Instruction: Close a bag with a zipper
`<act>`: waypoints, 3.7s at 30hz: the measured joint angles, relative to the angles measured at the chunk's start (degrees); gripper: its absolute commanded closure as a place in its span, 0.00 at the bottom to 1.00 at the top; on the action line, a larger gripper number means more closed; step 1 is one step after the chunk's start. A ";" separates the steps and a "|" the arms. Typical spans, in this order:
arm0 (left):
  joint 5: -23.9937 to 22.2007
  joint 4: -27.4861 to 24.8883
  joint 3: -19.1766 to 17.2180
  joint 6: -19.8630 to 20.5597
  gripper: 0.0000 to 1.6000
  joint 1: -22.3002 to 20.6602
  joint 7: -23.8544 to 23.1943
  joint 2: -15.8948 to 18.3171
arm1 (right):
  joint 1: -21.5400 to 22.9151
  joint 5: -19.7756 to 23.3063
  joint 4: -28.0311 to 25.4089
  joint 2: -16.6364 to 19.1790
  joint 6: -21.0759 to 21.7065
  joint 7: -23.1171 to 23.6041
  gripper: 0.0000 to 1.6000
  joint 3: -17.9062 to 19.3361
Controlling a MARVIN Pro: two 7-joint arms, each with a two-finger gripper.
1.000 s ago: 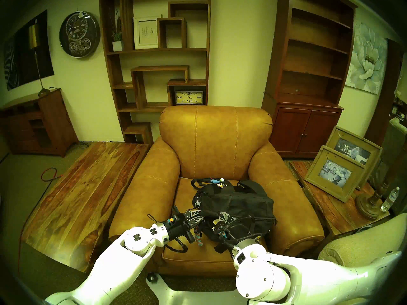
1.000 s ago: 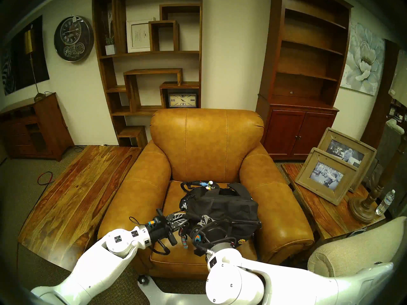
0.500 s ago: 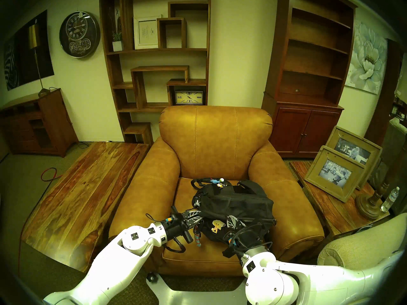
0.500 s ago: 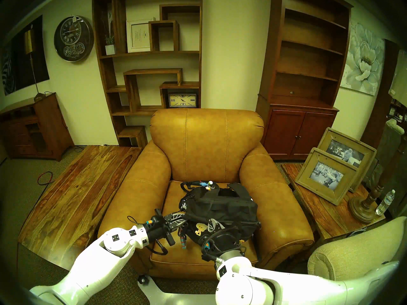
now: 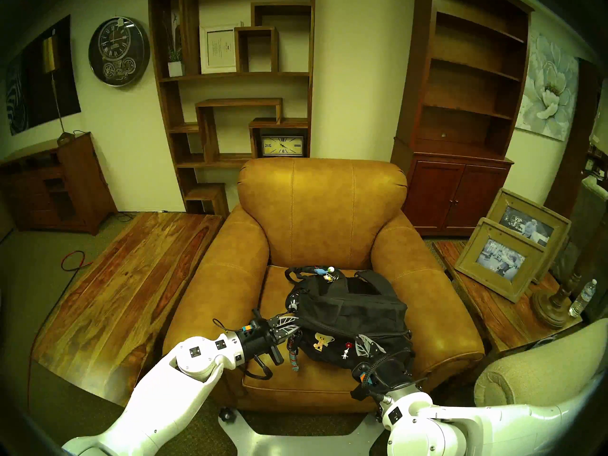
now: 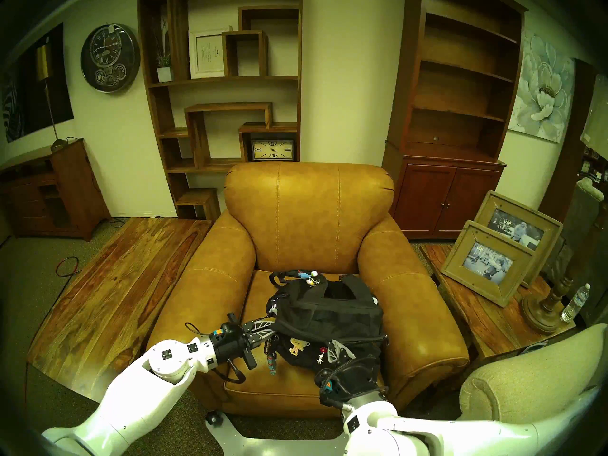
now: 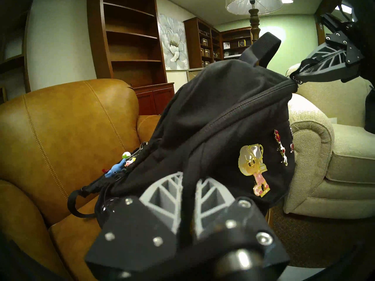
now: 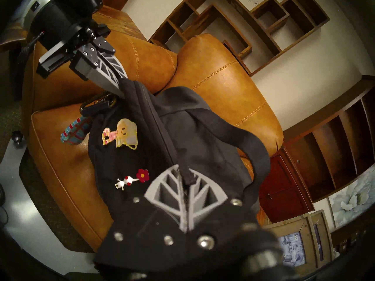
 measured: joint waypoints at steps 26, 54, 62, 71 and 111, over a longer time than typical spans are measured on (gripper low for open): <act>-0.55 -1.61 -3.26 2.49 1.00 1.10 0.42 1.11 | -4.48 -3.80 7.43 4.34 -7.76 -8.19 1.00 0.30; -3.33 -5.63 -5.45 2.33 0.54 1.65 -2.86 2.25 | -2.20 -11.84 1.66 3.13 -11.77 0.53 0.53 -3.85; -3.71 -6.25 -5.48 2.35 0.54 1.64 -3.46 1.83 | -1.28 -12.36 1.46 2.84 -13.05 2.68 0.51 -3.46; -3.78 -6.58 -5.54 2.46 0.54 1.64 -3.84 1.50 | -2.50 -7.83 1.58 2.49 -14.96 0.02 0.34 -1.37; -3.71 -6.67 -5.53 3.82 0.59 1.31 -3.24 0.95 | -5.13 9.56 6.91 -2.87 -30.78 -3.39 0.47 4.08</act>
